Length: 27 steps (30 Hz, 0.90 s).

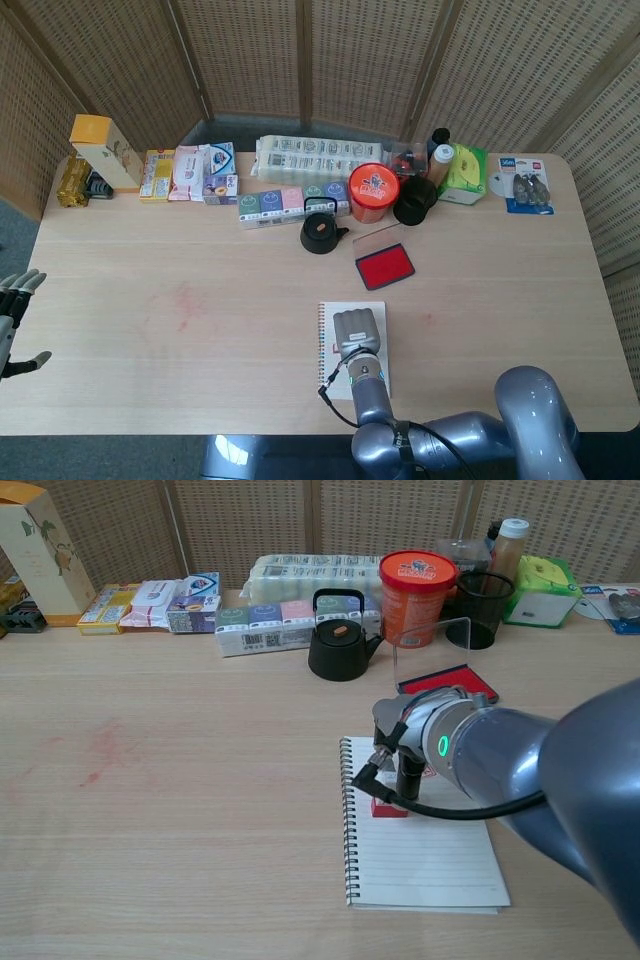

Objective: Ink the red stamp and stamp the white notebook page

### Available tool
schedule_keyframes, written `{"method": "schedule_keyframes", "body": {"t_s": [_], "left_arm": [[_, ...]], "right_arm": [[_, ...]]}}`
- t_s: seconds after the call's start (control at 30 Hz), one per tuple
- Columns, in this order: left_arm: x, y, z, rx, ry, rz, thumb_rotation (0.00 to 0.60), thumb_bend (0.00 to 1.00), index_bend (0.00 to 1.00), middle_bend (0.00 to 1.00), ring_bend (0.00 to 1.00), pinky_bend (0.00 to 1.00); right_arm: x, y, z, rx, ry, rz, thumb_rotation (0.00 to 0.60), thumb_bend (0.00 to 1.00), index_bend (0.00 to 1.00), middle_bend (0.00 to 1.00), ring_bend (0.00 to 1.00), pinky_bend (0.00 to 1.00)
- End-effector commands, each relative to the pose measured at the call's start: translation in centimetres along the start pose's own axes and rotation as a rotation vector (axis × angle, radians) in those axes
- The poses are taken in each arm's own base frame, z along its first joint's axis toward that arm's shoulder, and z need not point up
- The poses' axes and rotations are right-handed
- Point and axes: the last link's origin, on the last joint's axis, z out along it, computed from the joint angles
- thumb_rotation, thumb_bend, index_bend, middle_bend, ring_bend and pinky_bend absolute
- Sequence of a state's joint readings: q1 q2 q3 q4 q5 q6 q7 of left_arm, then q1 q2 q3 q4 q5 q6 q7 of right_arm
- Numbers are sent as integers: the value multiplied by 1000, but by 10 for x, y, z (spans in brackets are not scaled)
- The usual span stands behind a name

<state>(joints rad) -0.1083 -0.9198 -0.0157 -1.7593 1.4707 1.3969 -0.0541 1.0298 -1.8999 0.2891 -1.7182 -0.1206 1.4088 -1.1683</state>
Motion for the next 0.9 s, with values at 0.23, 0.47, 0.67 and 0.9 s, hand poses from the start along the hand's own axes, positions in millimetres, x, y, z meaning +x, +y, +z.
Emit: {"method": "schedule_keyframes", "body": {"t_s": [0.23,0.47,0.67,0.9], "left_arm": [[0,0,0,1,0,1,600,0,0,12,0,13],[0,0,0,0,0,2,600,0,0,13,0,12],[0,0,0,0,2,3,600,0,0,12,0,13],[-1,0,0,1,-3,0,600,0,0,13,0,13]], "right_arm": [[-3,1,2,5,-5,8,600,441,700,1000,1000,1000],[-7,1,1,8,-12,5,600,442,700,1000,1000,1000],[-6,1,2,5,-10,10,600,442,701,1000,1000,1000],[1,2,-4,-4,-12,0,600,441,701,1000,1000,1000]]}}
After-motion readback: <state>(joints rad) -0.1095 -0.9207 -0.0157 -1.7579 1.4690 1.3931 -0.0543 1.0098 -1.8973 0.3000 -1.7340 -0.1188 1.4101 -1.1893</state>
